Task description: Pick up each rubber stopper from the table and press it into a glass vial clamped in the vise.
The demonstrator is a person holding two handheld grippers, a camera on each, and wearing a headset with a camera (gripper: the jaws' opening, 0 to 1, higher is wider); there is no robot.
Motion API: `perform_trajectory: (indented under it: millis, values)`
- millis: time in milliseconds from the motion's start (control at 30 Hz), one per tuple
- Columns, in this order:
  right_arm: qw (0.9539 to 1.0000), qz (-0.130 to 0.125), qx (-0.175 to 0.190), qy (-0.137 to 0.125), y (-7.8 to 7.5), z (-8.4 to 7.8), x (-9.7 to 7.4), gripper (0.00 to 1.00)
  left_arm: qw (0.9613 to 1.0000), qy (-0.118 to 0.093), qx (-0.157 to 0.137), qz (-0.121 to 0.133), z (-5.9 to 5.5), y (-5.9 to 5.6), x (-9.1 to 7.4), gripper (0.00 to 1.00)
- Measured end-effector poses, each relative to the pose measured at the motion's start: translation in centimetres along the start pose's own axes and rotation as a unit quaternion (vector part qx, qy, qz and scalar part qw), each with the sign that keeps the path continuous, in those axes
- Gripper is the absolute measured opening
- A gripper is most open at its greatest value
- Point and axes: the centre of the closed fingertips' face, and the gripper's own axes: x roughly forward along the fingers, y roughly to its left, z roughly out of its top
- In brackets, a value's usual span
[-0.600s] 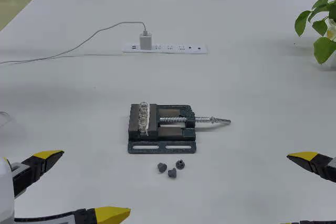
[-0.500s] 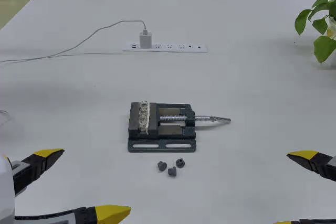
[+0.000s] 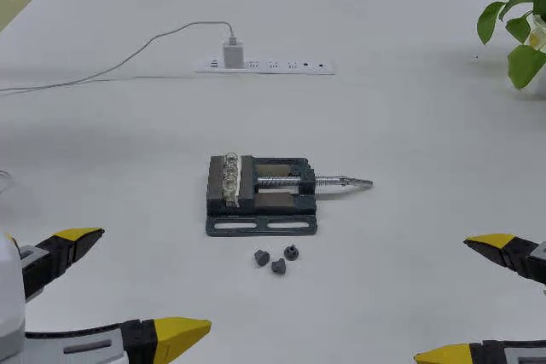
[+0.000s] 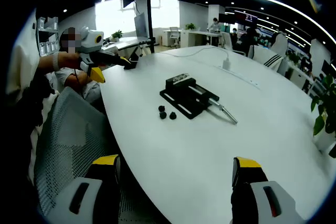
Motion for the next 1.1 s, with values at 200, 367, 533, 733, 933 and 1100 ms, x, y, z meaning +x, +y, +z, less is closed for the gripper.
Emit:
perform_trajectory:
  millis: [200,367,533,733,933,1100]
  values:
    - [1.0,0.0,0.002,-0.001,0.2,0.0,0.0,0.86,1.0,-0.004,-0.001,-0.002,0.4,-0.1,0.1,0.99]
    - [1.0,-0.002,0.004,-0.004,0.1,0.1,-0.1,0.86,0.9999,0.006,0.011,-0.01,0.4,-0.4,0.6,0.99]
    - [1.0,-0.005,0.004,-0.006,0.2,0.2,-0.3,0.86,0.9991,0.013,0.032,-0.023,0.8,-0.5,1.2,0.99]
    - [0.9999,-0.007,0.007,-0.009,0.4,0.1,-0.4,0.86,0.9956,0.038,0.069,-0.05,1.1,-0.8,2.1,0.93]
    - [0.9999,-0.007,0.011,-0.011,0.5,-0.1,-0.4,0.85,0.9924,0.049,0.091,-0.066,1.4,-1.1,3.3,0.94]
    - [0.9998,-0.01,0.015,-0.011,0.3,-0.5,-0.6,0.85,0.9879,0.061,0.115,-0.084,1.6,-1.6,4.3,0.94]
